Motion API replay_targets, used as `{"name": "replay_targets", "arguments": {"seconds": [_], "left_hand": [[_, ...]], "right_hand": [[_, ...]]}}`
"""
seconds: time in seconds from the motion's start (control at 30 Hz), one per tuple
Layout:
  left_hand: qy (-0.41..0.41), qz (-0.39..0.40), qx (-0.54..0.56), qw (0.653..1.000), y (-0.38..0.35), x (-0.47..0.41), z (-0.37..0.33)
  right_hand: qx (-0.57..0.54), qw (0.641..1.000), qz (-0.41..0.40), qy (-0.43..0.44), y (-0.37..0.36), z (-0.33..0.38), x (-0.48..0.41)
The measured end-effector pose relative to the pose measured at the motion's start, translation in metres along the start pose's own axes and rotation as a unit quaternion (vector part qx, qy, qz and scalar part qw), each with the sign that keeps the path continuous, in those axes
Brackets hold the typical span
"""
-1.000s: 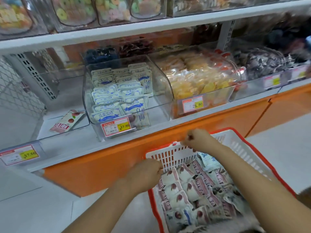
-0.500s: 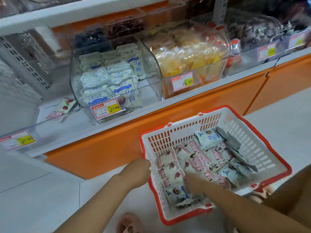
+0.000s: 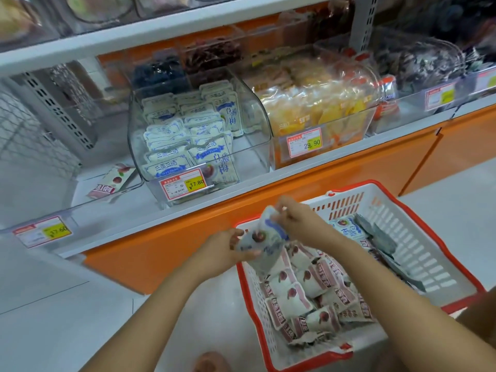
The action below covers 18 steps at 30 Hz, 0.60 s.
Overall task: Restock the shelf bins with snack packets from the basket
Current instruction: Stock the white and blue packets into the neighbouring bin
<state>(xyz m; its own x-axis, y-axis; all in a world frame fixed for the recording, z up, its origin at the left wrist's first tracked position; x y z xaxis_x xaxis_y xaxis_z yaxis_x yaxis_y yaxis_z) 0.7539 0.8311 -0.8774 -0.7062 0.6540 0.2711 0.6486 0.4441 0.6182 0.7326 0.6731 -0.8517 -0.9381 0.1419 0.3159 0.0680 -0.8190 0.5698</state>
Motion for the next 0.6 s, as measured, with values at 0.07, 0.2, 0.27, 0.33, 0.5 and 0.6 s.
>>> {"name": "replay_targets", "arguments": {"seconds": [0.07, 0.2, 0.27, 0.33, 0.5, 0.6], "left_hand": [[-0.015, -0.046, 0.092, 0.995, 0.022, -0.004, -0.016], [-0.083, -0.153, 0.143, 0.974, 0.074, -0.006, -0.054], [-0.105, -0.199, 0.104, 0.969, 0.096, -0.004, -0.065], [-0.131, -0.254, 0.015, 0.958, 0.117, 0.002, -0.076], [-0.197, -0.366, -0.094, 0.905, 0.153, 0.016, -0.103], [-0.182, -0.359, -0.155, 0.902, 0.157, 0.008, -0.102]], "right_hand": [[-0.086, 0.994, -0.058, 0.041, 0.037, 0.032, 0.011], [-0.101, 0.992, -0.019, 0.074, 0.066, 0.079, 0.020], [-0.038, 0.997, 0.007, 0.068, 0.070, 0.095, 0.018], [0.003, 0.997, -0.027, 0.078, 0.084, 0.117, 0.016], [0.106, 0.943, -0.296, 0.111, 0.143, 0.187, 0.007], [0.162, 0.927, -0.330, 0.069, 0.145, 0.212, -0.031]]}}
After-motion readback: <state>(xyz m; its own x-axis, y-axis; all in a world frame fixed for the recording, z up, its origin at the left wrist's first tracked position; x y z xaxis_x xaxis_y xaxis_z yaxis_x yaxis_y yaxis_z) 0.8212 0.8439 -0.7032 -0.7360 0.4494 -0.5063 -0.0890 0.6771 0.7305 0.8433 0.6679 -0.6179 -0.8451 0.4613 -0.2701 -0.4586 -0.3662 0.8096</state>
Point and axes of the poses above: each hand's wrist, its own x-axis away from the middle knuckle, its own y-axis out of the back of the hand, z = x × y, the point moved 9 cm from there along -x, towards the middle knuckle, and after that the axes turned 14 degrees about -y, right-handed, at the moved point
